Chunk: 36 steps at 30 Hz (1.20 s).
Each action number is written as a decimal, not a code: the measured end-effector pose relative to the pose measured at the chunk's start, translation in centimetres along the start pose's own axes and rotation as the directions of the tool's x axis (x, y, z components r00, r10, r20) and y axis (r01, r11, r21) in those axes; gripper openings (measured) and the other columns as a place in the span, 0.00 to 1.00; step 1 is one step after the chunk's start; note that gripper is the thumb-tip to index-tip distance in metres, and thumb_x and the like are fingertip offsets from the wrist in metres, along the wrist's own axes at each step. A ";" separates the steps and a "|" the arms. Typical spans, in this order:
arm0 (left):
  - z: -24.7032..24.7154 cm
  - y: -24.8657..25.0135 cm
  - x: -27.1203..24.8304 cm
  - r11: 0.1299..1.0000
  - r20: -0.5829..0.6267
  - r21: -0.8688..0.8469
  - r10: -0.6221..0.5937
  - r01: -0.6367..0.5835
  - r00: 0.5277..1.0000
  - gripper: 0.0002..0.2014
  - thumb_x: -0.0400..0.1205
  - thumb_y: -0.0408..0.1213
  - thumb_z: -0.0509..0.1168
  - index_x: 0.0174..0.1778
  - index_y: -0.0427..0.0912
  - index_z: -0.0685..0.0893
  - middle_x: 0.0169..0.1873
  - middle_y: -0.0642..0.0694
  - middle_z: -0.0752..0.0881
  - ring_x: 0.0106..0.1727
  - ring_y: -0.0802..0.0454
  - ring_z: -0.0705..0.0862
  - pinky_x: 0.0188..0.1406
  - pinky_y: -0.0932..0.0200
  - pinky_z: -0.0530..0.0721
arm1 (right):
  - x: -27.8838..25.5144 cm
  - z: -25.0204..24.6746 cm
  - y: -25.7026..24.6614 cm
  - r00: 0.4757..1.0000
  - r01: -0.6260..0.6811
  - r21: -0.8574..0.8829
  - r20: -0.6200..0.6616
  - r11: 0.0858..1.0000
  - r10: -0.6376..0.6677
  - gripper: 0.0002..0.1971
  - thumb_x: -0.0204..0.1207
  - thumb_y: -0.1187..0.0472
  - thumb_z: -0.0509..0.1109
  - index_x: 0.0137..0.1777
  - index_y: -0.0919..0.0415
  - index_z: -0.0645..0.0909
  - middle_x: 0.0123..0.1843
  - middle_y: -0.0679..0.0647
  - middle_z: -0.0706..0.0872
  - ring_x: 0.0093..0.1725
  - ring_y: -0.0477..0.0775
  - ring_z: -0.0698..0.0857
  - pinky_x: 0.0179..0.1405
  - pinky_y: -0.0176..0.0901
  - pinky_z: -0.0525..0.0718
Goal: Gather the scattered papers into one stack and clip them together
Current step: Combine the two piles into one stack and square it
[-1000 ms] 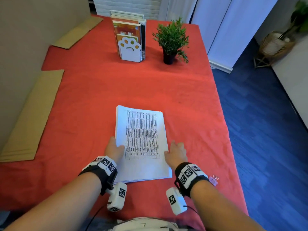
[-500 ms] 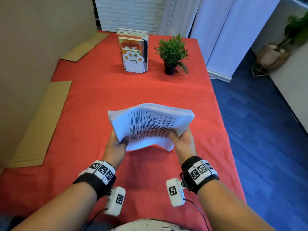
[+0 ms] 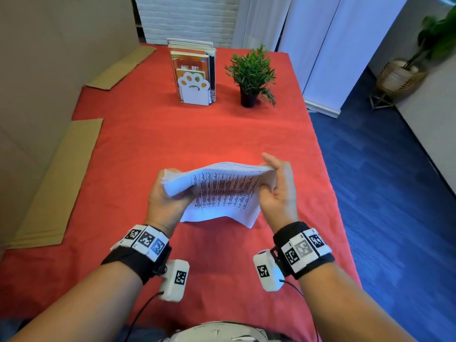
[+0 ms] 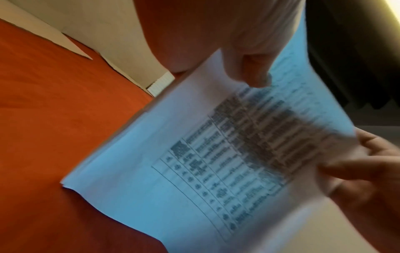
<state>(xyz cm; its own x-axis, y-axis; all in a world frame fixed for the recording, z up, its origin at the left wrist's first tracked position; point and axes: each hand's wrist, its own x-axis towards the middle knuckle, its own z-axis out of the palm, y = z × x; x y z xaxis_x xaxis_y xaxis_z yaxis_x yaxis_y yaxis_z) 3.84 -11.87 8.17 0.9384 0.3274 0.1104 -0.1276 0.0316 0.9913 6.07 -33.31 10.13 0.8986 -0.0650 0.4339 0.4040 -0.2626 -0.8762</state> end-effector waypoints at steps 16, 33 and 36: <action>-0.4 1.1 1.0 0.999 0.126 -0.019 -0.043 0.045 0.991 0.14 0.66 0.19 0.72 0.38 0.43 0.90 0.40 0.46 0.91 0.46 0.52 0.86 0.48 0.55 0.86 | -0.7 7.2 -6.9 0.735 0.634 -0.652 0.675 0.415 -0.064 0.35 0.71 0.61 0.42 0.81 0.64 0.57 0.82 0.58 0.66 0.83 0.60 0.61 0.77 0.77 0.51; 2.1 1.2 2.1 0.989 -0.127 0.049 -0.130 0.137 0.983 0.11 0.76 0.25 0.69 0.40 0.48 0.83 0.35 0.56 0.87 0.30 0.71 0.85 0.33 0.74 0.83 | 2.1 -0.9 -0.3 0.956 -0.218 -0.135 0.170 0.967 0.240 0.10 0.76 0.60 0.62 0.54 0.65 0.71 0.40 0.48 0.78 0.36 0.37 0.76 0.40 0.36 0.74; 2.5 -0.2 1.8 0.960 -0.129 0.105 -0.245 0.259 0.961 0.09 0.76 0.27 0.69 0.43 0.47 0.82 0.36 0.54 0.86 0.35 0.57 0.87 0.33 0.65 0.84 | 1.1 -0.6 0.3 0.941 -0.257 -0.282 0.143 0.924 0.306 0.04 0.79 0.68 0.61 0.52 0.63 0.69 0.36 0.48 0.78 0.34 0.45 0.78 0.33 0.42 0.69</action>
<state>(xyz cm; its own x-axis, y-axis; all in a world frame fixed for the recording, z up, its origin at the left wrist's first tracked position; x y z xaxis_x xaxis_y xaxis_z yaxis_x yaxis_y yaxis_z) 6.39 -13.60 8.33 0.8913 0.4291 -0.1464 0.1546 0.0157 0.9878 7.10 -34.03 10.49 0.9939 -0.0040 0.1106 0.0939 -0.4975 -0.8624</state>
